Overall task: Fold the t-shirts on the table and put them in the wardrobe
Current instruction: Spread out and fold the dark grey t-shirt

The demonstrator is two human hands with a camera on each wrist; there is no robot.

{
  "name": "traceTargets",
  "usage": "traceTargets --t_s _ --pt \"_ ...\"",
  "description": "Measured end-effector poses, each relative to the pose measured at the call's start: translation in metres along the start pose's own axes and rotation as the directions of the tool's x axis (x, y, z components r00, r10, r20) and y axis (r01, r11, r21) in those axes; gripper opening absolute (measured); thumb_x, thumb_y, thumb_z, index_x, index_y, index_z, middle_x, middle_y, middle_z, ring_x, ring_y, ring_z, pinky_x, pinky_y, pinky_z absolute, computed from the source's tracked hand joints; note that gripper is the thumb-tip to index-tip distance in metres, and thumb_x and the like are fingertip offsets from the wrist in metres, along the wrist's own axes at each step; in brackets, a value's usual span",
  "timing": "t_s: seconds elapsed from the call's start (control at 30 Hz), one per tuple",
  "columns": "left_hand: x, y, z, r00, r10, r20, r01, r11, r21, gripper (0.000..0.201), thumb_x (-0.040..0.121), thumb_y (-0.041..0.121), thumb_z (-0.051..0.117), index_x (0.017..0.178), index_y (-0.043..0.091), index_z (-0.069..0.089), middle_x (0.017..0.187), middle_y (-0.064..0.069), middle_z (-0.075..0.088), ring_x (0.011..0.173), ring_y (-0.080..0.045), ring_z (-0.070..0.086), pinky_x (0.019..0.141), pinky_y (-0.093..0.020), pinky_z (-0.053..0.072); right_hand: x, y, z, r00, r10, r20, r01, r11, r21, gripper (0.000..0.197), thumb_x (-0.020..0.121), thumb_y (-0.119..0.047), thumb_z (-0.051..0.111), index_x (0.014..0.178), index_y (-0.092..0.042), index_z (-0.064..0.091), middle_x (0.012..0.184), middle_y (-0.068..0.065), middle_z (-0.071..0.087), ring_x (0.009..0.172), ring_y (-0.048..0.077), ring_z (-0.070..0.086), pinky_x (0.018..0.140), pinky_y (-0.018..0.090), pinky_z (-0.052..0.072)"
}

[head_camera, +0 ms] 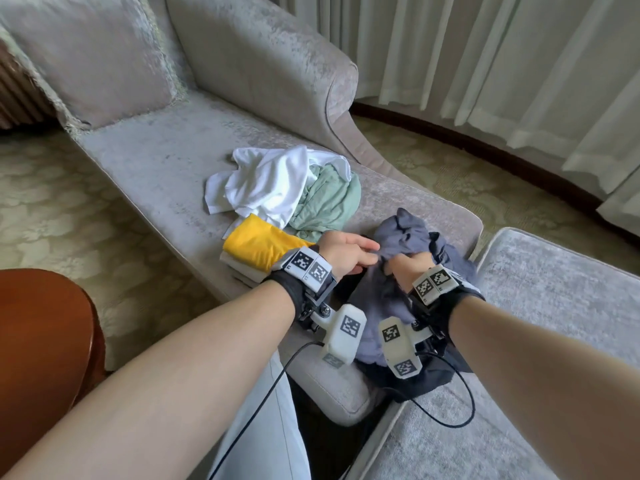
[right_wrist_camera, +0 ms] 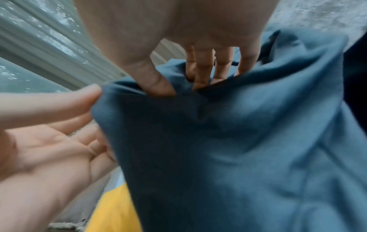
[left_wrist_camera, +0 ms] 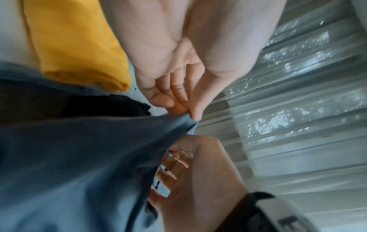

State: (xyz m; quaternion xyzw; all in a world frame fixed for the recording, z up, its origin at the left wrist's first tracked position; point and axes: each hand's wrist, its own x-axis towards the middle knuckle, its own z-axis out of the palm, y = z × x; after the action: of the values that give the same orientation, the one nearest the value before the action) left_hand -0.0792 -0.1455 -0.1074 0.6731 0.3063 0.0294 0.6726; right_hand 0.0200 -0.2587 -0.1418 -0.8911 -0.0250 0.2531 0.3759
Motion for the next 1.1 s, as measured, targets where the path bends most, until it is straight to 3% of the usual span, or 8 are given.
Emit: traceTargets --t_s 0.1,0.23,0.5,0.63,0.73,0.87,1.0,1.1 --pt "-0.013 0.027 -0.013 0.996 0.077 0.045 -0.069 0.985 -0.155 0.025 0.08 -0.015 0.065 0.084 0.009 0.072 0.084 -0.012 0.068 0.078 -0.024 0.06 0.074 -0.029 0.049 -0.017 -0.024 -0.006 0.987 -0.149 -0.053 0.156 0.974 0.165 0.068 0.077 -0.004 0.069 0.137 -0.011 0.038 0.107 0.005 0.048 0.1 0.025 0.055 0.087 0.037 0.048" --pt "-0.045 0.061 -0.027 0.977 0.211 0.024 -0.2 0.953 -0.229 0.027 0.081 -0.016 0.062 0.084 0.009 0.07 0.084 -0.013 0.067 0.083 -0.026 0.06 0.079 -0.034 0.048 -0.036 -0.06 -0.016 0.945 -0.322 -0.058 0.324 0.946 0.028 0.024 0.081 -0.016 0.067 0.1 -0.022 0.053 0.088 0.005 0.063 0.089 0.027 0.064 0.074 0.033 0.05" --pt "-0.142 0.112 -0.108 0.888 0.387 -0.249 -0.422 0.901 -0.104 0.036 0.081 -0.002 0.07 0.115 0.01 0.066 0.1 -0.001 0.069 0.074 0.002 0.061 0.055 -0.005 0.042 -0.131 -0.145 -0.022 0.838 -0.536 -0.103 0.545 0.814 0.2 0.012 0.084 -0.028 0.07 0.075 -0.024 0.063 0.062 -0.006 0.065 0.065 0.015 0.061 0.066 0.027 0.049" --pt "-0.187 0.104 -0.165 0.892 0.315 -0.325 -0.355 0.932 -0.074 0.063 0.064 -0.001 0.078 0.122 0.019 0.062 0.109 0.0 0.071 0.087 -0.009 0.065 0.058 -0.015 0.047 -0.186 -0.198 -0.007 0.786 -0.614 -0.077 0.609 0.744 0.275 0.025 0.085 -0.026 0.067 0.06 -0.021 0.062 0.044 -0.009 0.061 0.056 0.013 0.057 0.064 0.03 0.046" --pt "-0.216 0.086 -0.204 0.894 0.262 -0.363 -0.271 0.962 0.027 0.067 0.051 0.005 0.082 0.113 0.022 0.063 0.104 -0.005 0.073 0.091 -0.021 0.07 0.075 -0.032 0.059 -0.234 -0.237 0.009 0.763 -0.646 -0.013 0.6 0.701 0.385 0.031 0.089 -0.016 0.062 0.059 -0.014 0.057 0.035 -0.008 0.054 0.039 0.006 0.05 0.047 0.017 0.041" --pt "-0.262 0.069 -0.258 0.807 0.325 -0.493 -0.308 0.944 0.118 0.048 0.075 0.013 0.08 0.119 0.015 0.062 0.111 -0.012 0.07 0.099 -0.026 0.068 0.083 -0.032 0.054 -0.293 -0.273 0.041 0.723 -0.676 0.144 0.537 0.681 0.498 0.028 0.093 -0.017 0.054 0.066 -0.013 0.054 0.038 -0.004 0.052 0.048 0.014 0.05 0.043 0.018 0.032" --pt "-0.316 0.057 -0.309 0.65 0.431 -0.626 -0.48 0.872 0.102 0.023 0.071 0.037 0.079 0.079 0.017 0.072 0.102 -0.02 0.072 0.101 -0.032 0.067 0.095 -0.043 0.051 -0.345 -0.289 0.082 0.653 -0.687 0.32 0.474 0.7 0.535 0.022 0.097 -0.026 0.051 0.076 -0.019 0.056 0.054 -0.002 0.058 0.049 0.013 0.054 0.049 0.02 0.032" --pt "-0.365 0.054 -0.339 0.585 0.427 -0.689 -0.594 0.805 -0.005 0.012 0.081 0.029 0.073 0.078 0.017 0.075 0.1 -0.018 0.072 0.1 -0.032 0.066 0.095 -0.05 0.048 -0.383 -0.286 0.121 0.535 -0.689 0.489 0.457 0.723 0.519 0.016 0.096 -0.027 0.051 0.086 -0.022 0.063 0.078 -0.001 0.067 0.081 0.016 0.061 0.074 0.028 0.046"
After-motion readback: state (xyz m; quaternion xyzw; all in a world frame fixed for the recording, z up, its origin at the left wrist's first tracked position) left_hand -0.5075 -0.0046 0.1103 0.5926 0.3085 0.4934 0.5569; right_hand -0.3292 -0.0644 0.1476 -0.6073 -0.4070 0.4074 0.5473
